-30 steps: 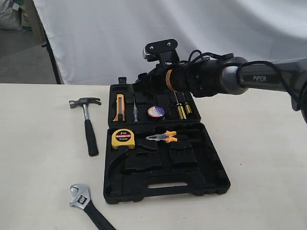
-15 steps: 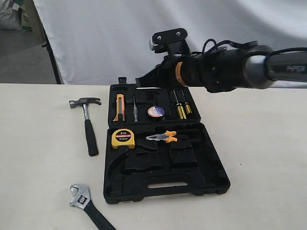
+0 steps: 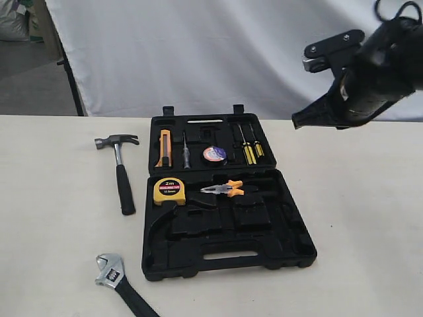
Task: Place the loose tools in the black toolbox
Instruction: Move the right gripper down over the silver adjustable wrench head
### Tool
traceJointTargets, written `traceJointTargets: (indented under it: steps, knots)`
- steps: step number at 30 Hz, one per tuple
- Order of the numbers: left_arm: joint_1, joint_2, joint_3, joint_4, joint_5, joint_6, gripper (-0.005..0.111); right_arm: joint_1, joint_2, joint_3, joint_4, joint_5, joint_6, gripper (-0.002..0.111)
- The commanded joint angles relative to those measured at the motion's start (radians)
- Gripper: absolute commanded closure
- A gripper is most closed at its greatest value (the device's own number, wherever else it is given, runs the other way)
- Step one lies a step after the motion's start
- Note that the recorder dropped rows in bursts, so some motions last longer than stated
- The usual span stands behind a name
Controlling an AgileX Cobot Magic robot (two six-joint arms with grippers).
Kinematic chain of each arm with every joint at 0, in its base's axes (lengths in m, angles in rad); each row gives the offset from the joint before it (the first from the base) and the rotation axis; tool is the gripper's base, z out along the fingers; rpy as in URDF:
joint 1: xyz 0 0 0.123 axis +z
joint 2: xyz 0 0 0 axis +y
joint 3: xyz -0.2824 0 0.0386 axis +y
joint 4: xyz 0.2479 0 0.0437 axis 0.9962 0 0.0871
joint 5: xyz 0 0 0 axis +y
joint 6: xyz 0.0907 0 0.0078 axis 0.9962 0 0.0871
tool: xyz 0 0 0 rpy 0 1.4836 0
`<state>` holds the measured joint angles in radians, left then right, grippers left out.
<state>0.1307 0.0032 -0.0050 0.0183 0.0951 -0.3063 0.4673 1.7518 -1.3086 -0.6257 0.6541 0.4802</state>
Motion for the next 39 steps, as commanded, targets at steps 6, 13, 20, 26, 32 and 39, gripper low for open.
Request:
traceJointTargets:
  steps: [6,13,20,26,32,39]
  knots:
    - [0.025,-0.003,-0.003,0.004,-0.007,-0.005,0.106,0.038,0.000,-0.040,1.012,0.058,-0.895,0.109]
    - [0.025,-0.003,-0.003,0.004,-0.007,-0.005,0.106,0.310,0.144,-0.040,1.017,-0.024,-0.826,0.101]
    - [0.025,-0.003,-0.003,0.004,-0.007,-0.005,0.106,0.483,0.274,-0.197,1.015,0.089,-0.923,0.040]
    - [0.025,-0.003,-0.003,0.004,-0.007,-0.005,0.106,0.591,0.392,-0.308,0.841,0.108,-0.932,0.040]
    - [0.025,-0.003,-0.003,0.004,-0.007,-0.005,0.106,0.610,0.492,-0.408,0.800,0.115,-0.901,0.040]
    - [0.025,-0.003,-0.003,0.004,-0.007,-0.005,0.106,0.606,0.556,-0.446,0.791,0.139,-0.896,0.040]
